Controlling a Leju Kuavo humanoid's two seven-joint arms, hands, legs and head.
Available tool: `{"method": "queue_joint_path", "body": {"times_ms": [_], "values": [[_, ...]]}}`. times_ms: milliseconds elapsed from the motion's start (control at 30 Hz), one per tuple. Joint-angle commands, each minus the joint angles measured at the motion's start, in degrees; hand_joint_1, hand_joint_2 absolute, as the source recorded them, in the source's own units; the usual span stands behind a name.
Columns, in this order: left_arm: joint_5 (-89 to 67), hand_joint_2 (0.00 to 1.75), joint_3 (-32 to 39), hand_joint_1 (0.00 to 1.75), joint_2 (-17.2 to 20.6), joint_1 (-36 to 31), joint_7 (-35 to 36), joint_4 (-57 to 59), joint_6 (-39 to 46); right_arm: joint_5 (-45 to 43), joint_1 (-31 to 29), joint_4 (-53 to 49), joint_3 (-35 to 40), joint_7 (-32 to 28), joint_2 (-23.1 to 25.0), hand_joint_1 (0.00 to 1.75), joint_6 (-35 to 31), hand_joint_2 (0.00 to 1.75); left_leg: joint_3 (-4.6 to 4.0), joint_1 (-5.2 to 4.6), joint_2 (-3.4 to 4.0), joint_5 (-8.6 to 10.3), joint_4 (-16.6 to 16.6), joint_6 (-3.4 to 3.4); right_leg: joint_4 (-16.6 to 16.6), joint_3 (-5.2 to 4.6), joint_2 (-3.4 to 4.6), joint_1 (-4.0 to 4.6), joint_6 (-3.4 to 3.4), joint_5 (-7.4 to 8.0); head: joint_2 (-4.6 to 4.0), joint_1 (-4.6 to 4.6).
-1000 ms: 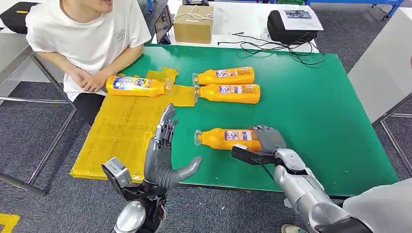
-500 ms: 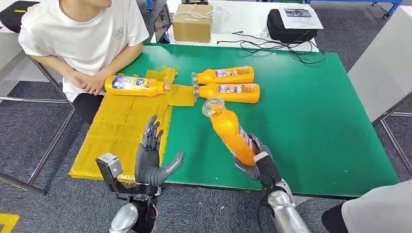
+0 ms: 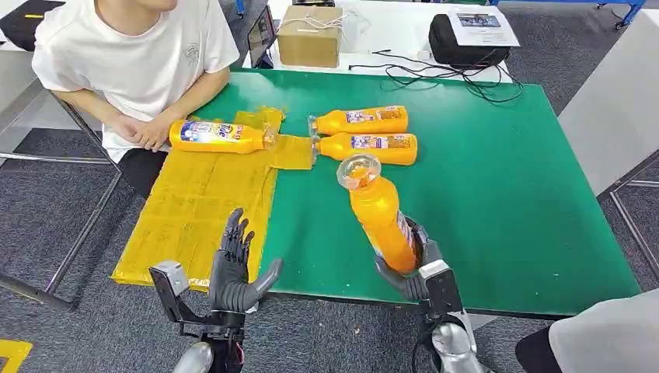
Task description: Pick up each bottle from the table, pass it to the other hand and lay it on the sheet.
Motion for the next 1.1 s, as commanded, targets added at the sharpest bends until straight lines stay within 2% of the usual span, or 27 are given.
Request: {"method": "queue_joint_path", "body": {"times_ms": [33,133,167,233,300,400,533,900,1100], "values": [[-2.9,1.75,-1.4,0.0,1.4,-0.6,-1.2,-0.3,3.6,-6.8,3.8,-11.8,2.5,-0.7,4.3,1.75,4.3,1.75,0.14,0.12,-0.01,-0.16,0.1,-0.15,0.1,0.13,0.17,0.1,-0.16,-0.13,0.0,0.0],[-3.6,1.75,-4.8,0.0,3.5,-0.1,-2.6,0.5,-2.0,-7.8,4.4,-15.8,7.6,1.3,3.8,1.75,6.4,1.75,0.16,0.07,0.07,-0.15,0.0,-0.15,0.1,0.09,0.23,0.05,-0.15,-0.14,0.0,0.0],[-3.6,1.75,-7.1,0.0,5.2,0.1,-3.3,0.3,-7.4,-7.0,3.8,-14.8,10.9,3.7,2.6,1.75,8.8,1.75,0.07,0.02,0.05,-0.07,0.0,-0.08,0.1,0.02,0.14,0.01,-0.08,-0.06,0.0,-0.02],[-3.2,1.75,-7.7,0.0,5.3,0.9,-3.3,0.0,-10.2,-3.8,3.0,-12.0,15.1,4.7,1.5,1.75,9.9,1.75,0.11,0.05,0.07,-0.08,0.0,-0.08,0.0,0.08,0.17,0.03,-0.08,-0.06,0.0,0.0],[-2.6,1.75,-7.1,0.0,4.4,0.5,-2.3,0.3,-11.5,-0.2,2.0,-6.9,20.4,1.9,2.1,1.75,10.0,1.75,0.19,0.07,0.12,-0.08,-0.1,-0.08,-0.1,0.13,0.24,0.05,-0.08,-0.03,0.0,-0.02],[-2.2,1.75,-7.0,0.0,3.8,-0.8,-1.5,1.1,-12.6,-0.8,1.1,-3.6,21.6,1.4,3.9,1.75,8.9,1.75,0.29,0.14,0.16,-0.12,-0.1,-0.14,-0.1,0.24,0.33,0.11,-0.14,-0.04,0.0,0.0],[-0.9,1.75,-7.4,0.0,3.9,-1.1,-0.5,0.8,-15.4,0.7,-1.6,1.9,23.2,3.7,3.7,1.75,6.8,1.75,0.09,0.08,0.07,-0.03,-0.1,-0.08,-0.1,0.06,0.16,0.06,-0.08,0.0,0.0,0.0],[-1.1,1.75,-8.2,0.0,3.5,-2.2,-0.2,3.0,-16.0,1.4,-3.0,4.1,25.2,5.5,3.8,1.75,5.8,1.75,0.24,0.11,0.03,-0.08,-0.1,-0.11,-0.1,0.23,0.18,0.08,-0.12,-0.06,0.0,0.0],[-2.5,1.75,-6.6,0.0,2.6,-3.3,0.4,4.5,-13.4,1.8,-3.3,5.1,25.8,6.7,3.8,1.75,5.3,1.75,0.2,0.11,-0.04,-0.06,-0.1,-0.11,-0.1,0.2,0.12,0.09,-0.12,-0.05,0.0,0.0]]}}
